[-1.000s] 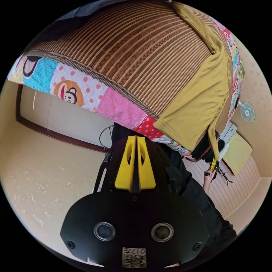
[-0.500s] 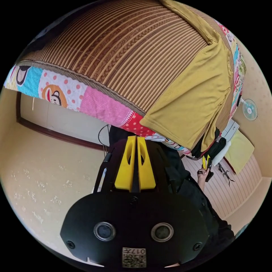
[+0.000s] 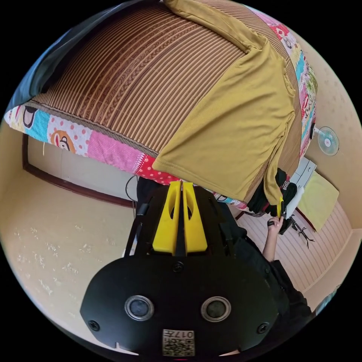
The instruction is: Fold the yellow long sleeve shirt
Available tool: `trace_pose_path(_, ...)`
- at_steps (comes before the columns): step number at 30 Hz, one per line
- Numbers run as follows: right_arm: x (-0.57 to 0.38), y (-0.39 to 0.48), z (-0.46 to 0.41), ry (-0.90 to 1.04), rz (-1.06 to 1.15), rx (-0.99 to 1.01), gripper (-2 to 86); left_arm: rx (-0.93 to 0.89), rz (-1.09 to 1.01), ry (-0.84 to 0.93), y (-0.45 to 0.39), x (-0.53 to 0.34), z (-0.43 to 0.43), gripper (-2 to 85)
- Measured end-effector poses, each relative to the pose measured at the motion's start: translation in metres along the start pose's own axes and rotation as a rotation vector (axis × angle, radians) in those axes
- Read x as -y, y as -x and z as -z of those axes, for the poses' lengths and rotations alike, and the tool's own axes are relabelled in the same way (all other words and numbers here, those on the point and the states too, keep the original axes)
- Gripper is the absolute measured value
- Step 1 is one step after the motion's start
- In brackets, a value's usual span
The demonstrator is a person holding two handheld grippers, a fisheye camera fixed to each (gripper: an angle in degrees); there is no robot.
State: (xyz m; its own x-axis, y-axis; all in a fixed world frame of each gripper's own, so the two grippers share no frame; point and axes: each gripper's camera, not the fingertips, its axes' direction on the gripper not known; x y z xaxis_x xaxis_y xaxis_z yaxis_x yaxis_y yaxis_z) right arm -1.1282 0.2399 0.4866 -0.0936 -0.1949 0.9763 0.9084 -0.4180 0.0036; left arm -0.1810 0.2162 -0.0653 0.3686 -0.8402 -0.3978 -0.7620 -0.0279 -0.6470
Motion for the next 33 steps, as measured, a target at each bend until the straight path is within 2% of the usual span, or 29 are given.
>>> trace_pose_path(2, -0.007, 0.03, 0.045, -0.105, 0.037, 0.173, 3.6, -0.017, 0.019, -0.01, 0.003, -0.009, -0.005, -0.8)
trace_pose_path(5, -0.007, 0.029, 0.101, -0.266, -0.032, 0.237, 3.4, -0.056, 0.041, -0.035, 0.007, -0.027, -0.014, -0.8)
trace_pose_path(9, 0.024, -0.033, 0.116, -0.284, -0.323, 0.124, 3.3, -0.074, 0.074, -0.048, 0.016, -0.052, -0.032, -0.8)
trace_pose_path(12, 0.047, -0.085, 0.106, -0.273, -0.463, -0.065, 3.5, -0.095, 0.104, -0.066, 0.024, -0.072, -0.041, -0.8)
trace_pose_path(13, 0.048, -0.103, 0.104, -0.251, -0.573, -0.143, 3.8, -0.098, 0.108, -0.069, 0.026, -0.076, -0.043, -0.8)
trace_pose_path(14, 0.045, -0.116, 0.104, -0.251, -0.624, -0.156, 4.3, -0.098, 0.113, -0.077, 0.029, -0.084, -0.045, -0.8)
trace_pose_path(22, 0.013, -0.147, 0.057, -0.156, -0.551, 0.107, 10.2, -0.128, 0.169, -0.157, 0.053, -0.14, -0.062, 0.5)
trace_pose_path(27, 0.006, -0.174, 0.029, -0.231, -0.621, 0.381, 10.3, -0.209, 0.148, -0.258, 0.064, -0.174, -0.061, 4.6)
trace_pose_path(29, 0.009, -0.18, 0.017, -0.23, -0.69, 0.39, 7.3, -0.205, 0.145, -0.271, 0.065, -0.181, -0.06, 5.2)
trace_pose_path(31, 0.012, -0.177, 0.019, -0.244, -0.738, 0.305, 5.2, -0.211, 0.143, -0.293, 0.065, -0.187, -0.055, 5.4)
trace_pose_path(33, 0.022, -0.158, 0.031, -0.285, -0.662, 0.268, 4.3, -0.232, 0.074, -0.337, 0.051, -0.193, -0.042, 5.2)
